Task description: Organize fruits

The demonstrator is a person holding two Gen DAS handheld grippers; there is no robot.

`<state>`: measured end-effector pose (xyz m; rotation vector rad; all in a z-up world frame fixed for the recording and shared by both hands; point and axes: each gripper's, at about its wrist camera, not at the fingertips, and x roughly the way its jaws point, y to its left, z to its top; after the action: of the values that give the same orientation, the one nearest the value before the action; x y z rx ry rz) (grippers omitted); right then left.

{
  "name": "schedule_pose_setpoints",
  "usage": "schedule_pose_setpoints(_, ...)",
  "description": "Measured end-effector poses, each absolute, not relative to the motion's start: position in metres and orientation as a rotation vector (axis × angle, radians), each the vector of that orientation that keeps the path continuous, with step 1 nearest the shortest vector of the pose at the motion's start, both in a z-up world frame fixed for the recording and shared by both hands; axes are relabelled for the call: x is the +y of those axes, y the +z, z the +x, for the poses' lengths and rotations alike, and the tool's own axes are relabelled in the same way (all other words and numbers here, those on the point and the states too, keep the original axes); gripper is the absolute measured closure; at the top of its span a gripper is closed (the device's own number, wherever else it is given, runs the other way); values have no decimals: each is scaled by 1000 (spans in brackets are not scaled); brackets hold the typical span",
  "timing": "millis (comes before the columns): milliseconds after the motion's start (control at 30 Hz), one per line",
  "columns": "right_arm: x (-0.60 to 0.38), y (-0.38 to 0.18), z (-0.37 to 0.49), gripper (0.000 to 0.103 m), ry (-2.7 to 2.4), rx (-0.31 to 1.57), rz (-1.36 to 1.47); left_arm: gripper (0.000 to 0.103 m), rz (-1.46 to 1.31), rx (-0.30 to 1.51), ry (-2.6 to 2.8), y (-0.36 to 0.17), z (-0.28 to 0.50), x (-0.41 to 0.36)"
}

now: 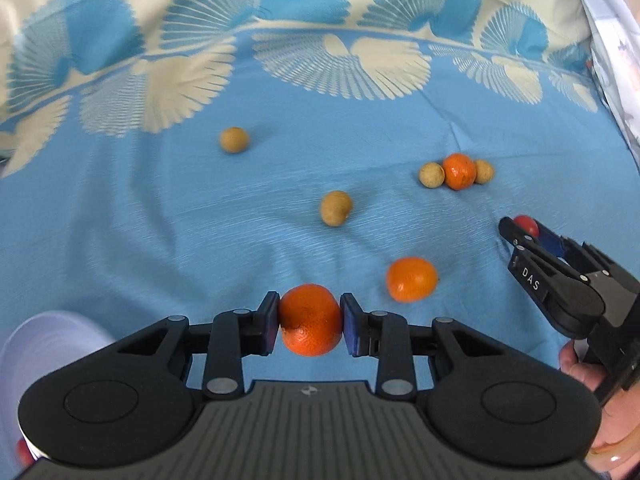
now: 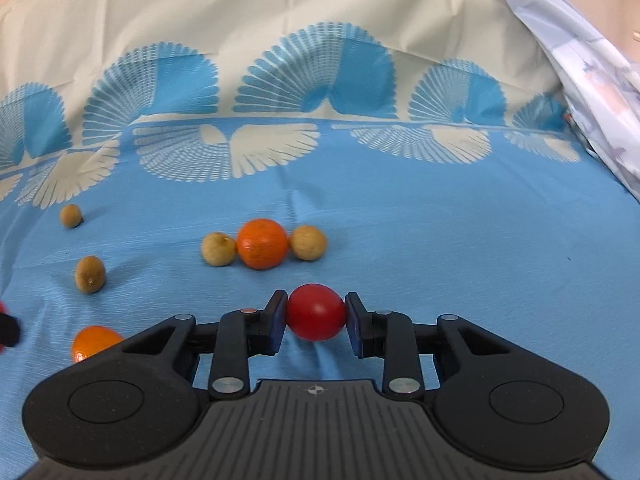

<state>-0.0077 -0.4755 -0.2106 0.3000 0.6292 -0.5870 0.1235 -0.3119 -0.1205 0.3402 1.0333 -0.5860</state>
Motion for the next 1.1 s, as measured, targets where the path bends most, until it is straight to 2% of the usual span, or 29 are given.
schedule_pose_setpoints(200,-450,-173,-27,71,-532,617,340,67,315,1005,-553,-74,93,-259)
schedule_pose_setpoints(533,-334,-90,-76,71,-263,584,324,67,259,961,-469,-24,42,-157)
schedule_pose_setpoints(1100,-190,-22,-117,71,4,596,171,67,110,937,-358,-7,-18,-21)
